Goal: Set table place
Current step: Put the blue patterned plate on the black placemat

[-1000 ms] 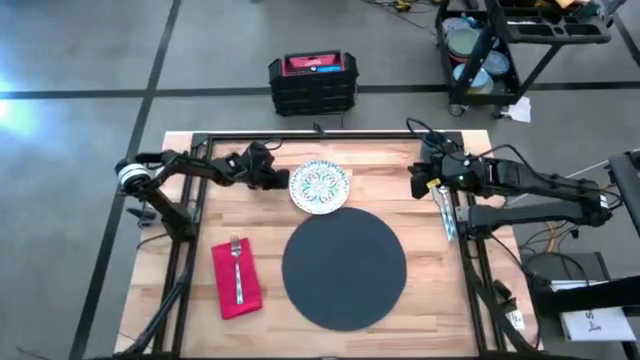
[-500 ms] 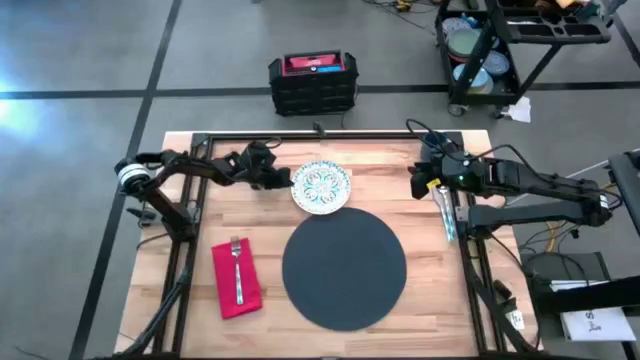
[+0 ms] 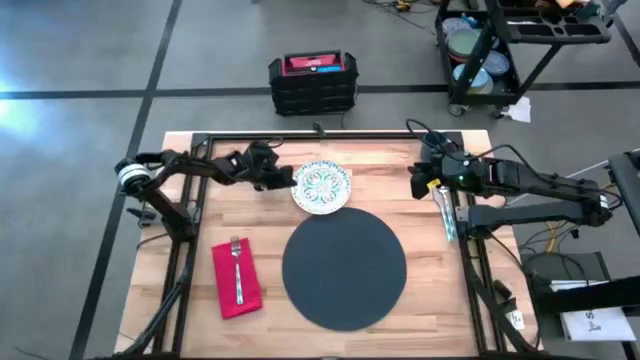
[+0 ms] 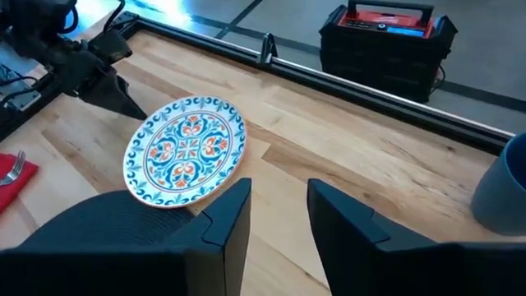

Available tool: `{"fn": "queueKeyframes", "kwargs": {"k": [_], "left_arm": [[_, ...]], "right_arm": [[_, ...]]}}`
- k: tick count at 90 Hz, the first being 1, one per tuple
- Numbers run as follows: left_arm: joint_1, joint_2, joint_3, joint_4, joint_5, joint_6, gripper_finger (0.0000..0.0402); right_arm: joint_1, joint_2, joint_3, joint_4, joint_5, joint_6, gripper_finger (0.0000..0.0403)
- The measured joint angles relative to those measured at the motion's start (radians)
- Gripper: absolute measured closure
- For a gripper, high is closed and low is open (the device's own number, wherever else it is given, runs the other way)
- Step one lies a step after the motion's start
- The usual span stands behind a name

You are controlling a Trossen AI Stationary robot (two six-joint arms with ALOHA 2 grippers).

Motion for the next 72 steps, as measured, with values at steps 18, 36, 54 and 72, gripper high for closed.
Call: {"fn": "queueKeyframes", "kwargs": {"k": [18,36,54,72], "left_arm": [[-0.003,0.000,0.040,-0.115,-0.060,0.042,0.0249],[-0.005,0.000,0.037,-0.126,-0.061,0.046,0.0255],[-0.024,0.036,0.058,-0.122,-0.041,0.022,0.0248],[-0.061,0.112,0.115,-0.124,-0.051,0.025,0.0250]], "right_arm": [[0.000,0.000,0.000,0.000,0.000,0.000,0.0284],[0.000,0.000,0.000,0.000,0.000,0.000,0.0294],[0.000,0.000,-0.002,0.000,0.000,0.000,0.0304],[0.000,0.000,-0.006,0.001,0.000,0.009,0.0300]]}}
